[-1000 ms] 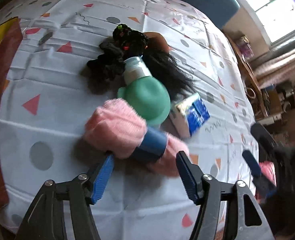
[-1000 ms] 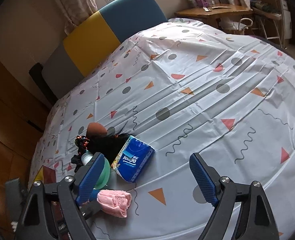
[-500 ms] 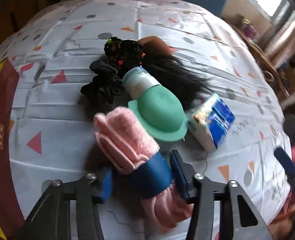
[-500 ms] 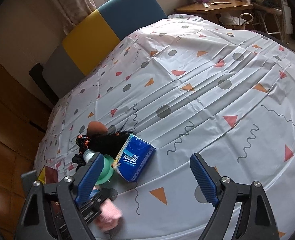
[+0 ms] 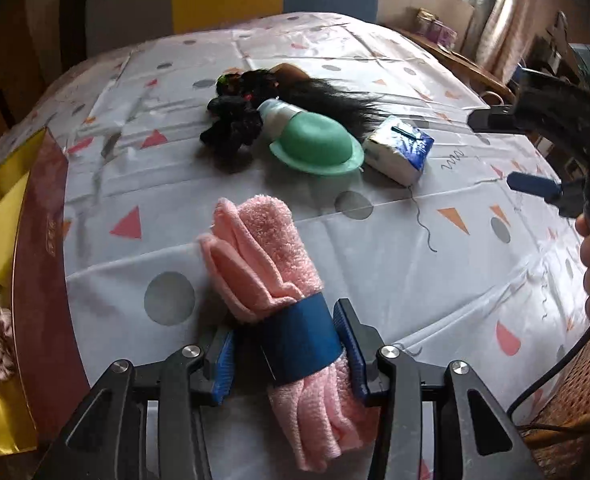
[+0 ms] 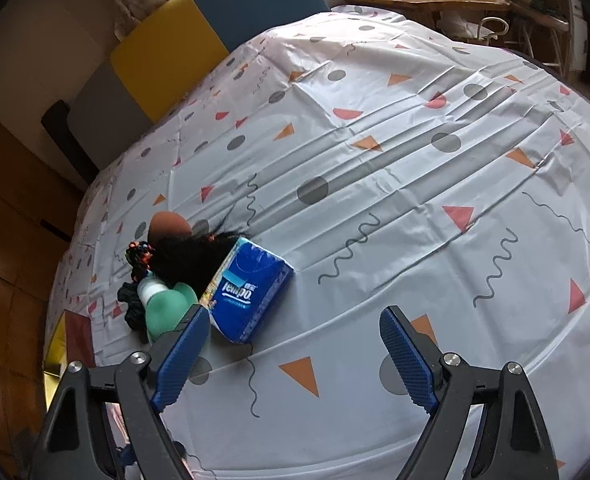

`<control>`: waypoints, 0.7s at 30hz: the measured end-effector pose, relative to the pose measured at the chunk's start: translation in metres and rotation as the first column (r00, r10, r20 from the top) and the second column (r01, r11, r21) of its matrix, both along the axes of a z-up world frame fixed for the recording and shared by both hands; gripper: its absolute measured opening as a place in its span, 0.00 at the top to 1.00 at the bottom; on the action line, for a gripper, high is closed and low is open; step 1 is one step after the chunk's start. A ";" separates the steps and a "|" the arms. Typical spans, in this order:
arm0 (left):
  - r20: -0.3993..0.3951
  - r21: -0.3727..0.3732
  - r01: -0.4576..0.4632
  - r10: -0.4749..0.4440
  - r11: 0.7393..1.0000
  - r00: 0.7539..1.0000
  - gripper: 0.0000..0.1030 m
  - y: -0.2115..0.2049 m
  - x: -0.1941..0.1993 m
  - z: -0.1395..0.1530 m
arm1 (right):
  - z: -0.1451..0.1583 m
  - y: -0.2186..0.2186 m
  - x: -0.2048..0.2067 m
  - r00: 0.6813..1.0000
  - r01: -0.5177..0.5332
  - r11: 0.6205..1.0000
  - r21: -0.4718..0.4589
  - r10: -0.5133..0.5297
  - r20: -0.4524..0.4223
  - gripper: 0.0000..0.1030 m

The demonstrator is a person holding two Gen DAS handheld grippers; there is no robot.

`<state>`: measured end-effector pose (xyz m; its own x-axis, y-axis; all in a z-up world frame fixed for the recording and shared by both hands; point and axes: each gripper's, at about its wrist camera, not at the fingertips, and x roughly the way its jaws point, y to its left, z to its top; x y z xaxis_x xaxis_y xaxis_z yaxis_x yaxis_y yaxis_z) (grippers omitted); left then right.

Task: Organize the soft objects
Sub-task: 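Grasp the blue Tempo tissue pack with the right tool while the left tool holds the towel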

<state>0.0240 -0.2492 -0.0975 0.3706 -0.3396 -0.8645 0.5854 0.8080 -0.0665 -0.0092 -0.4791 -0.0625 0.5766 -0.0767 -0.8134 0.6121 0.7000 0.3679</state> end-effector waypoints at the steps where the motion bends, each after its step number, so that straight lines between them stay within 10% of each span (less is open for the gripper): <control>1: 0.001 0.002 0.000 0.000 1.000 1.000 0.56 -0.001 0.000 0.000 | -0.001 0.001 0.001 1.000 0.000 1.000 -0.008 0.000 -0.011 0.14; 21: 0.072 -0.031 0.009 -0.007 0.999 0.997 0.62 0.001 -0.007 -0.003 | -0.012 -0.001 0.006 1.000 -0.006 0.998 0.067 0.007 -0.009 0.21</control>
